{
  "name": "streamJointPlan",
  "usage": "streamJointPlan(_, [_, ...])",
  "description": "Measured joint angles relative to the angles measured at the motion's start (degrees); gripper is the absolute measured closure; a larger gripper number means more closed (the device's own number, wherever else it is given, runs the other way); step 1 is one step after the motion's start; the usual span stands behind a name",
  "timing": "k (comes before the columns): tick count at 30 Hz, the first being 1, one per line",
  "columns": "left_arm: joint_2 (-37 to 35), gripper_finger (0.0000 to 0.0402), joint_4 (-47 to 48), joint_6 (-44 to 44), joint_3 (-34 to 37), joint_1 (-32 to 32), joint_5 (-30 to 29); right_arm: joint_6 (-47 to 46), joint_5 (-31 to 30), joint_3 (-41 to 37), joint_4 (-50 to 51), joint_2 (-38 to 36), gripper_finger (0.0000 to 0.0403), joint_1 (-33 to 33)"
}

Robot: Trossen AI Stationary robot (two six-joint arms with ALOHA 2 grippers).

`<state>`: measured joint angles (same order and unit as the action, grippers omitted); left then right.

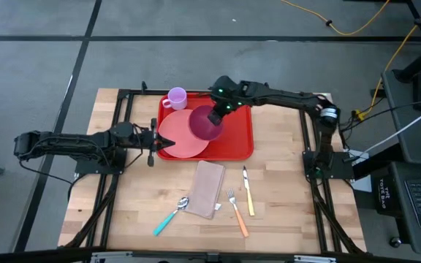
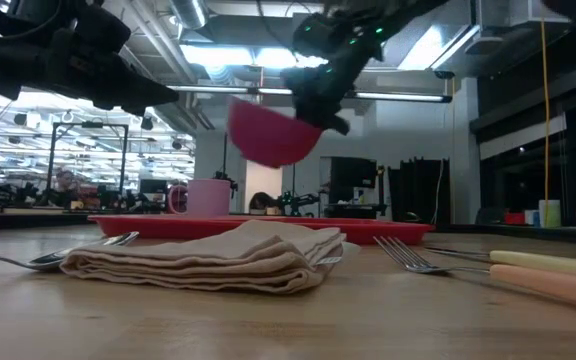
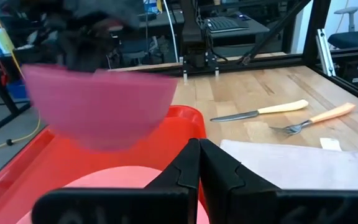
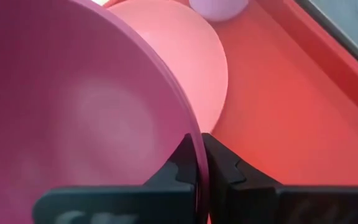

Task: Set up tray
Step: Put the pink bowl on top of the light orange plate

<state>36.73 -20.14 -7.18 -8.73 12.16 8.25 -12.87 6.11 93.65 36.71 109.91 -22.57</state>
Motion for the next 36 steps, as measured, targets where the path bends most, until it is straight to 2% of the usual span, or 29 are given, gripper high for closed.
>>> streamJointPlan(6, [0.00,0.0398,-1.00,0.12,0.00,-0.04,0.00,2.84,0.03,7.59,0.54,8.34,0.0392,-0.01])
streamJointPlan(11, [0.00,0.0398,-1.05,0.44,0.00,-0.04,0.00,2.81,3.18,10.56,0.23,13.34,0.0392,-0.65])
streamJointPlan(16, [0.00,0.0398,-1.09,0.44,0.00,-0.04,-0.83,2.86,3.45,12.18,-0.01,16.98,0.0392,-0.79])
streamJointPlan(23, [0.00,0.0398,-2.85,0.42,0.00,-0.04,-4.28,1.77,5.56,12.51,-0.39,18.40,0.0392,-0.76])
streamJointPlan(36, [0.00,0.0398,-6.12,0.42,0.00,-0.04,-4.24,1.14,7.12,12.48,1.39,18.27,0.0384,0.44])
